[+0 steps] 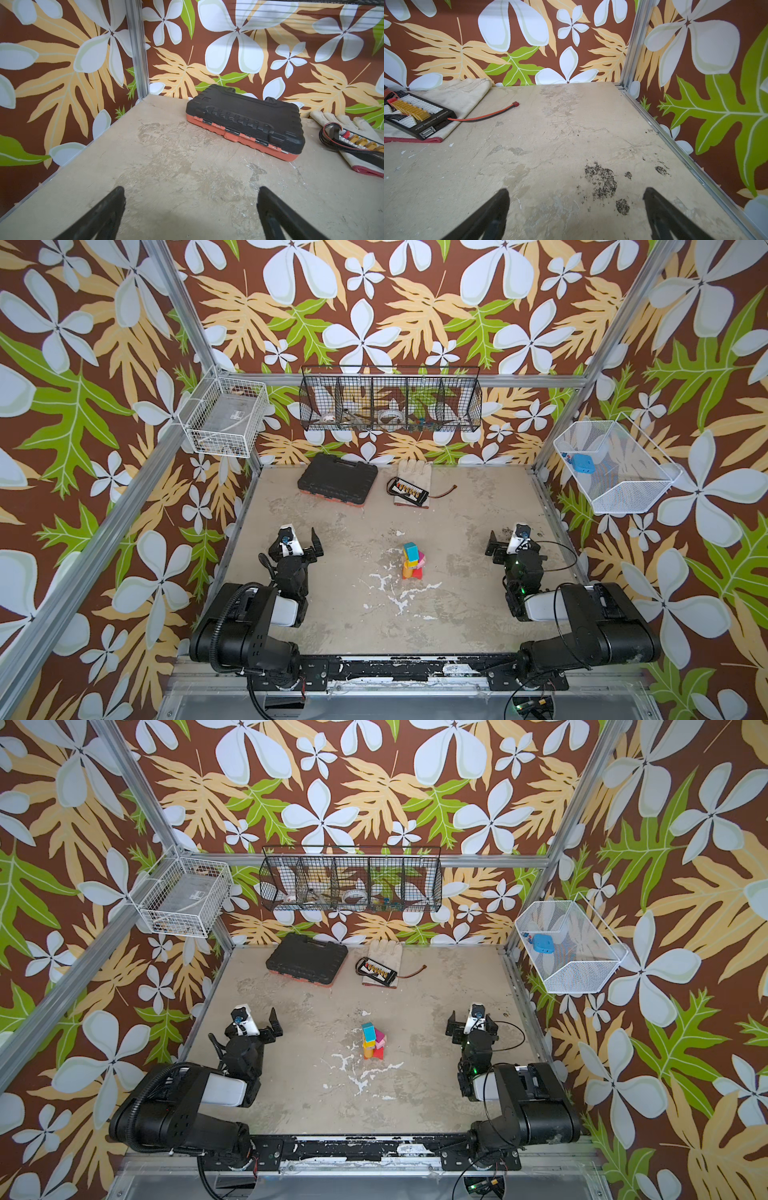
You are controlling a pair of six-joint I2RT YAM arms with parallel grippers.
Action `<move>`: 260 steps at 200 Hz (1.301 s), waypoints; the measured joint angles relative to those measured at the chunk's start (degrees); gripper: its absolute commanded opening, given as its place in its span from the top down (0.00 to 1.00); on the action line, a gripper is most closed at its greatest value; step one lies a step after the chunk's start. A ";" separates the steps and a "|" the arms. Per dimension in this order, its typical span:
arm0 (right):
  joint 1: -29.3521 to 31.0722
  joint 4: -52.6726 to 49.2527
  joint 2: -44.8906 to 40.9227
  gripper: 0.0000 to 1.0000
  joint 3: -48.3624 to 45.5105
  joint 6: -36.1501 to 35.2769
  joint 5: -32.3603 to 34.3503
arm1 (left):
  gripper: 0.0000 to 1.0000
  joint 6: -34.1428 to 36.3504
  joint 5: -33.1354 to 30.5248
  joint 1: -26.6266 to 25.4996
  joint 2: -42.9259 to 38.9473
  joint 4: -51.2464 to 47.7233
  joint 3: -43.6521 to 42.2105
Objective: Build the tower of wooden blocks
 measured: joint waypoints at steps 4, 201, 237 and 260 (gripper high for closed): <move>0.04 0.02 0.00 0.00 0.02 0.00 -0.02 | 0.00 0.00 0.17 0.02 0.00 -0.15 0.00; 0.57 0.00 0.26 0.00 0.20 -0.24 1.33 | 0.00 -0.02 0.35 0.09 0.00 -0.37 0.02; 2.54 8.46 -1.51 0.00 -8.24 -1.49 3.34 | 0.00 -0.02 0.33 0.09 0.00 -0.39 0.02; 1.64 10.95 -1.03 0.00 -8.22 -1.49 3.82 | 0.00 -0.02 0.35 0.09 0.00 -0.44 0.02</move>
